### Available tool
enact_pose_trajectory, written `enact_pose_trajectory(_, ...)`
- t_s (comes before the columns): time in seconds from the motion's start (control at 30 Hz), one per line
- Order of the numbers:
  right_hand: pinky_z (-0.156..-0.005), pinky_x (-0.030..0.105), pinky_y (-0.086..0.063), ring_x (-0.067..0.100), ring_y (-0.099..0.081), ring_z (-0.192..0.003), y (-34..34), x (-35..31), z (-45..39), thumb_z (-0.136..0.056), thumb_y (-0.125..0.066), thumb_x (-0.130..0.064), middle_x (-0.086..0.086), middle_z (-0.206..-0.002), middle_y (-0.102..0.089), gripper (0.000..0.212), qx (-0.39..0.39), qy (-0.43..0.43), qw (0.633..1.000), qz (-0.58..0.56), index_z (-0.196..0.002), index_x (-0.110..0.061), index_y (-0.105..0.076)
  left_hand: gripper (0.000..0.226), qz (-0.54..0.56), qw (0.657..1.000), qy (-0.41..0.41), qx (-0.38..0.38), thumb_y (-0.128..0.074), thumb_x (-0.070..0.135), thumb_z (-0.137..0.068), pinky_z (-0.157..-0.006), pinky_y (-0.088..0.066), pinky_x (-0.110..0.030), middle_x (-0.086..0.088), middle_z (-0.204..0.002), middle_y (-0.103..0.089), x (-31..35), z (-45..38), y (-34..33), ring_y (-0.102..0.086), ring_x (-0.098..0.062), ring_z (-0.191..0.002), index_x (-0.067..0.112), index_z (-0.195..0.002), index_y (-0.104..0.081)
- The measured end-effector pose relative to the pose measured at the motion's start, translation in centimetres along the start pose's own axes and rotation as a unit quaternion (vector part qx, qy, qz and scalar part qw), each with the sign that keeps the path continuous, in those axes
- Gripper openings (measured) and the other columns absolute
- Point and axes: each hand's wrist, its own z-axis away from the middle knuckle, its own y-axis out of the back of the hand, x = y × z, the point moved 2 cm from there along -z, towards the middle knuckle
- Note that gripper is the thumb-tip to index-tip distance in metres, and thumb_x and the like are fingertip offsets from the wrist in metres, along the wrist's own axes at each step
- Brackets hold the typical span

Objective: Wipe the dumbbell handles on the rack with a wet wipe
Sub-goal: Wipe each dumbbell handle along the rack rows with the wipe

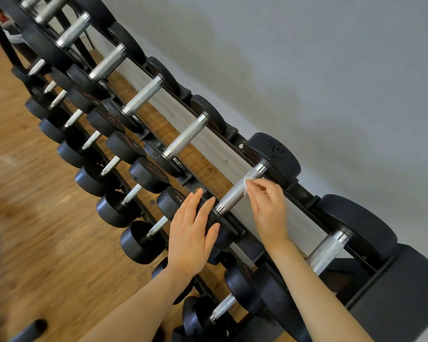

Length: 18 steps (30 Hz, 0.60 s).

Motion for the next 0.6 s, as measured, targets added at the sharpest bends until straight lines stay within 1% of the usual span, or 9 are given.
enact_pose_trajectory(0.07, -0.081, 0.026, -0.052, 0.009, -0.058, -0.094, 0.2, -0.5, -0.2, -0.097, -0.059, -0.029, -0.004, -0.098, -0.059, 0.011, -0.004, -0.015, 1.0, 0.009, -0.094, -0.038, -0.065, 0.051, 0.0, 1.0, 0.001, -0.001, -0.036, 0.045, -0.098, -0.114, -0.024, -0.044, -0.002, -0.158, -0.03, 0.0, 0.0, 0.0, -0.027, -0.026, -0.145, 0.027, -0.146, -0.036)
enact_pose_trajectory(0.13, -0.078, 0.023, -0.051, 0.011, -0.058, -0.095, 0.2, -0.5, -0.2, -0.097, -0.059, -0.026, 0.001, -0.103, -0.059, 0.013, -0.017, -0.014, 1.0, -0.015, -0.099, -0.036, -0.067, 0.051, 0.001, 1.0, 0.0, -0.001, -0.036, 0.045, -0.098, -0.114, -0.024, -0.044, -0.002, -0.159, -0.029, -0.1, 0.0, 0.0, -0.027, -0.026, -0.146, 0.027, -0.146, -0.036)
enact_pose_trajectory(0.17, -0.079, 0.021, -0.05, 0.01, -0.057, -0.097, 0.3, -0.3, -0.1, -0.097, -0.06, -0.021, 0.003, -0.108, -0.06, 0.016, -0.025, -0.009, 0.999, -0.025, -0.107, -0.029, -0.068, 0.051, 0.001, 1.0, 0.0, -0.002, -0.036, 0.045, -0.099, -0.114, -0.024, -0.044, -0.002, -0.159, -0.029, -0.1, 0.0, 0.0, -0.027, -0.026, -0.146, 0.027, -0.147, -0.036)
enact_pose_trajectory(0.2, -0.08, 0.021, -0.049, 0.014, -0.055, -0.099, 0.0, 0.1, 0.2, -0.095, -0.061, -0.016, 0.007, -0.113, -0.06, 0.021, -0.028, 0.03, 0.999, 0.03, -0.116, -0.017, -0.068, 0.051, 0.002, 1.0, 0.0, -0.003, -0.035, 0.046, -0.099, -0.114, -0.024, -0.044, -0.002, -0.159, -0.029, -0.1, 0.0, -0.1, -0.027, -0.026, -0.146, 0.027, -0.147, -0.036)
enact_pose_trajectory(0.23, -0.081, 0.021, -0.048, 0.018, -0.054, -0.101, -0.3, 0.4, 0.4, -0.093, -0.064, -0.013, 0.01, -0.115, -0.06, 0.029, -0.032, 0.065, 0.996, 0.046, -0.121, -0.006, -0.065, 0.051, 0.002, 1.0, 0.0, -0.003, -0.035, 0.046, -0.099, -0.114, -0.024, -0.045, -0.002, -0.159, -0.029, -0.1, 0.0, -0.1, -0.027, -0.027, -0.146, 0.027, -0.147, -0.036)
enact_pose_trajectory(0.3, -0.081, 0.024, -0.05, 0.022, -0.055, -0.101, -0.6, 0.8, 0.8, -0.09, -0.066, -0.011, 0.012, -0.116, -0.06, 0.036, -0.056, 0.07, 0.995, 0.045, -0.124, 0.0, -0.062, 0.051, 0.002, 1.0, -0.001, -0.002, -0.035, 0.046, -0.099, -0.114, -0.024, -0.045, -0.002, -0.159, -0.029, -0.1, 0.0, -0.1, -0.027, -0.027, -0.146, 0.027, -0.147, -0.036)
enact_pose_trajectory(0.37, -0.082, 0.023, -0.051, 0.02, -0.054, -0.102, -0.4, 0.6, 0.5, -0.091, -0.062, -0.012, 0.013, -0.114, -0.061, 0.034, -0.042, 0.052, 0.997, 0.031, -0.122, 0.001, -0.062, 0.051, 0.003, 1.0, 0.0, -0.002, -0.035, 0.046, -0.099, -0.114, -0.023, -0.044, -0.001, -0.159, -0.029, -0.1, 0.0, -0.1, -0.026, -0.026, -0.146, 0.028, -0.147, -0.035)
enact_pose_trajectory(0.5, -0.085, 0.006, -0.042, -0.001, -0.043, -0.102, -0.5, 0.7, -0.1, -0.093, -0.058, -0.014, 0.007, -0.107, -0.06, 0.03, 0.013, -0.021, 1.0, -0.016, -0.117, 0.002, -0.065, 0.051, 0.003, 1.0, -0.002, 0.003, -0.036, 0.045, -0.099, -0.113, -0.022, -0.044, -0.001, -0.158, -0.03, -0.1, 0.0, 0.0, -0.026, -0.025, -0.146, 0.028, -0.147, -0.035)
enact_pose_trajectory(0.6, -0.084, 0.007, -0.041, 0.0, -0.046, -0.1, -0.9, 0.5, 0.4, -0.094, -0.059, -0.015, 0.001, -0.104, -0.061, 0.027, 0.009, -0.016, 0.999, -0.027, -0.115, 0.0, -0.066, 0.051, 0.004, 1.0, -0.002, 0.004, -0.036, 0.045, -0.099, -0.113, -0.022, -0.043, -0.002, -0.158, -0.029, -0.1, 0.0, 0.0, -0.026, -0.025, -0.146, 0.028, -0.147, -0.034)
